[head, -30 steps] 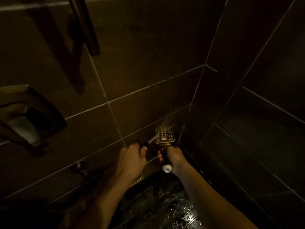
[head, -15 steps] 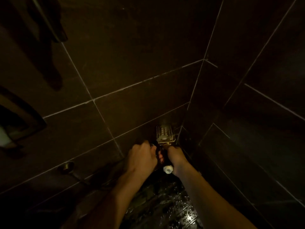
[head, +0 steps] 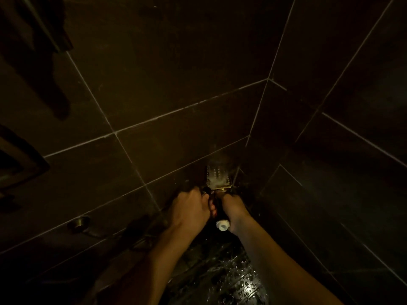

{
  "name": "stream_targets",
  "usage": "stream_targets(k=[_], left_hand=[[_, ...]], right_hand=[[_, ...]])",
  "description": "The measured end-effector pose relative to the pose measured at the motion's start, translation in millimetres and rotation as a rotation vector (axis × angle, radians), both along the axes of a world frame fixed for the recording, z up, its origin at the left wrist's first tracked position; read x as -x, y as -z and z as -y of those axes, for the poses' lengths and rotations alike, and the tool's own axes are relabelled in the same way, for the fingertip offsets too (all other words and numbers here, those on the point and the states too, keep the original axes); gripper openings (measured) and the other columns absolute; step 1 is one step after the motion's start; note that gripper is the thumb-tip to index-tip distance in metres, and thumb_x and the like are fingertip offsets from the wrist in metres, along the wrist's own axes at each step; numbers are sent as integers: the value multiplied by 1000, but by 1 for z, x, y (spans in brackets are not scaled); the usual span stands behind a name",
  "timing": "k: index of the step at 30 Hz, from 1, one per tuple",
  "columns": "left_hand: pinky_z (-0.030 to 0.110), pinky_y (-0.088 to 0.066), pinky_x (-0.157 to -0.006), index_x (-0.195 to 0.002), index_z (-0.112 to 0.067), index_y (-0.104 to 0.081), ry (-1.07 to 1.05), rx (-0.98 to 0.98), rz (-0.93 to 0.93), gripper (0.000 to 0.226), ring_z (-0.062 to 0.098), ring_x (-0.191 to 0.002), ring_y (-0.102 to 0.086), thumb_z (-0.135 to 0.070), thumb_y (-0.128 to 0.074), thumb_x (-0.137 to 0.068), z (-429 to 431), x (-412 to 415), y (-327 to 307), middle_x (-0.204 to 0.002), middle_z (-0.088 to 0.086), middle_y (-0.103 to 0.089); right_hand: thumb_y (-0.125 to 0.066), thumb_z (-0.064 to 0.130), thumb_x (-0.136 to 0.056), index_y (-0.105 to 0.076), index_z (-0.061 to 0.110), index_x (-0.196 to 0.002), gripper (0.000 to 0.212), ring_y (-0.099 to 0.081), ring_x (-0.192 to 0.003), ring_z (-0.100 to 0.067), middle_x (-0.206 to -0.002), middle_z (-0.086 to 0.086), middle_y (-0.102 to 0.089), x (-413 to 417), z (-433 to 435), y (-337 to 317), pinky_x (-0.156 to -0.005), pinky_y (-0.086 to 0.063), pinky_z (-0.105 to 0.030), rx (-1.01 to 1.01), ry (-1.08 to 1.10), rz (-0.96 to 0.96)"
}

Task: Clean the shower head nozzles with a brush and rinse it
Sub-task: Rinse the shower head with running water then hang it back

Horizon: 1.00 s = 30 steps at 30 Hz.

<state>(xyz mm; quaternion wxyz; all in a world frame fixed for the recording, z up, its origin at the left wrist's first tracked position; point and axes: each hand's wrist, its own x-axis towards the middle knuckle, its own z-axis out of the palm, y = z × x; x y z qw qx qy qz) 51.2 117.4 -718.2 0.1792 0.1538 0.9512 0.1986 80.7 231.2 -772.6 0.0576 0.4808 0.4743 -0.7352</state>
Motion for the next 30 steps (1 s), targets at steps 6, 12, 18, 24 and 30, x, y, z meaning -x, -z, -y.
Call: stream_targets(k=[6, 12, 18, 24, 30], left_hand=[[40, -60, -79, -109, -14, -64, -6, -9, -13, 28, 29, -93, -70, -37, -49, -103, 0, 1, 3, -105, 13, -71], [36, -59, -80, -111, -13, -63, -92, 33, -22, 29, 26, -96, -70, -36, -46, -105, 2, 8, 5, -108, 11, -70], [33, -54, -76, -113, -13, -61, -72, 23, -21, 28, 19, -88, -62, -34, -44, -106, -10, 17, 0, -96, 5, -60], [38, -60, -83, -113, -13, -62, -73, 47, -5, 27, 23, -97, -68, -34, -46, -105, -17, 23, -1, -108, 9, -67], [35, -58, -81, -116, -14, -61, -114, 60, -2, 24, 20, -95, -65, -31, -51, -104, -12, 31, 1, -106, 6, -65]], right_hand=[[-55, 15, -98, -74, 3, -93, 23, -61, -52, -19, -66, -9, -68, 1, 0, -3, -50, -50, -26, 4, -9, -1], [-51, 12, -99, -67, 1, -82, 26, -54, -46, -17, -57, -8, -62, -1, 4, -3, -44, -45, -23, 5, -31, 2], [-54, 16, -99, -71, 3, -92, 22, -59, -54, -20, -65, -10, -66, 0, 8, -3, -54, -49, -29, 30, -84, -9], [-53, 17, -100, -70, 0, -96, 24, -60, -59, -23, -70, -13, -66, 0, 8, -6, -56, -50, -32, 33, -102, -10], [-51, 17, -101, -69, 2, -100, 23, -57, -52, -16, -68, -8, -66, 0, 3, -9, -48, -47, -27, 71, -88, -1]])
